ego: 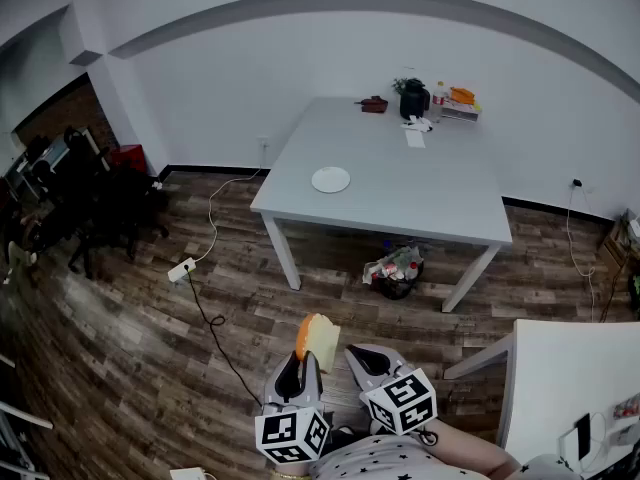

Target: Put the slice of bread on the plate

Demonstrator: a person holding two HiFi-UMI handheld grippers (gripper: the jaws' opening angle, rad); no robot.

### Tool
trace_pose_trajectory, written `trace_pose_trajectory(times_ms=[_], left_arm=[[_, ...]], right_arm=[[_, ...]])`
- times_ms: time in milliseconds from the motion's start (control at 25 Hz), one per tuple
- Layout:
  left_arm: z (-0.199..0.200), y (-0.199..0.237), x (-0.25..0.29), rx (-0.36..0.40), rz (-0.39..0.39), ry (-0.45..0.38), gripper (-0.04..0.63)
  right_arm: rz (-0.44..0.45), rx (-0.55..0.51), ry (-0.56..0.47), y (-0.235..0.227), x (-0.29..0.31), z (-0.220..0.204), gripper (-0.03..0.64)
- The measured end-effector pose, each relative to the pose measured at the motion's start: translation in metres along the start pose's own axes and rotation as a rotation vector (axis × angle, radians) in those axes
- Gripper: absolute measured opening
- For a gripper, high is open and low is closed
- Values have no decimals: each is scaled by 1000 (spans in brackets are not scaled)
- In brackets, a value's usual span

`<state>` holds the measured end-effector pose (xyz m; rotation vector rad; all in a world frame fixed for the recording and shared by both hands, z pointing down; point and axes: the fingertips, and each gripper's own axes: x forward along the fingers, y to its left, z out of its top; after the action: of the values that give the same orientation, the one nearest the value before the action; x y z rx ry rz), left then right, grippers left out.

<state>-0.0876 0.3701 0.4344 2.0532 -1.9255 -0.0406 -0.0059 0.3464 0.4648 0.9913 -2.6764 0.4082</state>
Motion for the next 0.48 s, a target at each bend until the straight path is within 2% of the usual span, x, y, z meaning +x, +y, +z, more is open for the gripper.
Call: trace_pose_trajectory(times_ms=[280,480], left_arm=[[1,24,-2,15,-6,6,84],[-1,33,16,2,-4,16,84]], right_arm=[[-9,13,-3,18,16,0,-2],[-8,26,5,10,30,-1,-2]])
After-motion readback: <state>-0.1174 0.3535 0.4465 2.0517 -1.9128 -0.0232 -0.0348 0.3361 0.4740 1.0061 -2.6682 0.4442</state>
